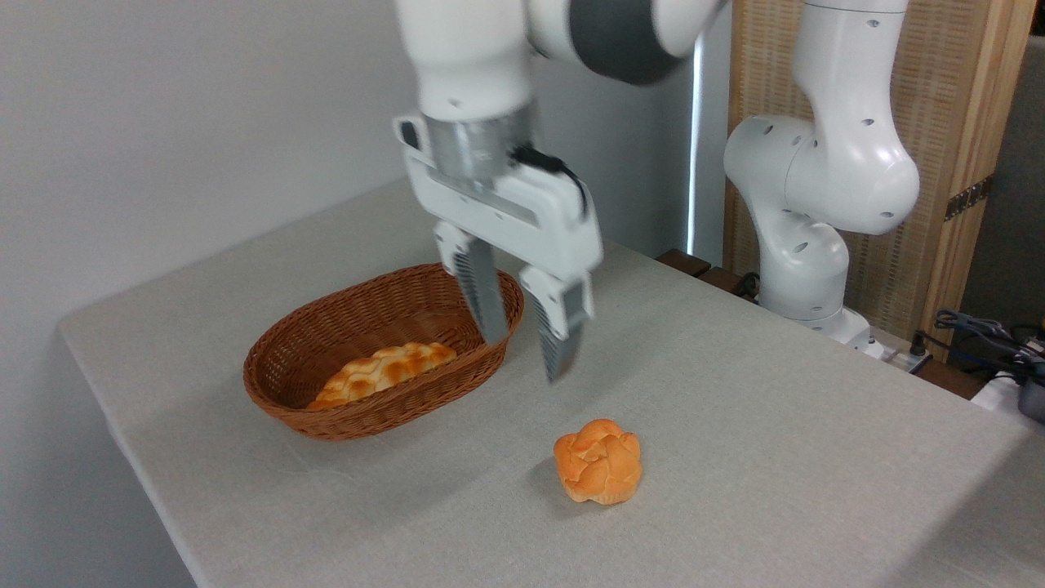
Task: Put bread into the basket
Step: 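Move the open gripper over the orange bread roll and lower it, then close the gripper on the orange bread roll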
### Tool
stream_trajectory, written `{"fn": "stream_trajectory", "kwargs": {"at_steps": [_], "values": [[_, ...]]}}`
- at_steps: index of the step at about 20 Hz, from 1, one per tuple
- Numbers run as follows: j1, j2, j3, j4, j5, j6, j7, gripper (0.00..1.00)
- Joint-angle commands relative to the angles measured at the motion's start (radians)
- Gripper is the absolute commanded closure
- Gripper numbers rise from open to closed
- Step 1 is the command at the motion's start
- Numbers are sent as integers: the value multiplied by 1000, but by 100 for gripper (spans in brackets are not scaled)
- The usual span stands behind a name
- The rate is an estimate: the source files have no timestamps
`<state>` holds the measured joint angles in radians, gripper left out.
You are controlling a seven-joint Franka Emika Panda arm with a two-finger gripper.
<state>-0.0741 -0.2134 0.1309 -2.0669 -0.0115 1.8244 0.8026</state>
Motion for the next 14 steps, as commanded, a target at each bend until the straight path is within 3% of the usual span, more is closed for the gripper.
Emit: {"fn": "stream_trajectory", "kwargs": {"at_steps": [1,4,14], "values": [[-9,-57,35,-130,7,121,44,0],[-9,-49,47,-199,117,200,44,0],[-9,-47,50,-262,127,260,46,0]]}}
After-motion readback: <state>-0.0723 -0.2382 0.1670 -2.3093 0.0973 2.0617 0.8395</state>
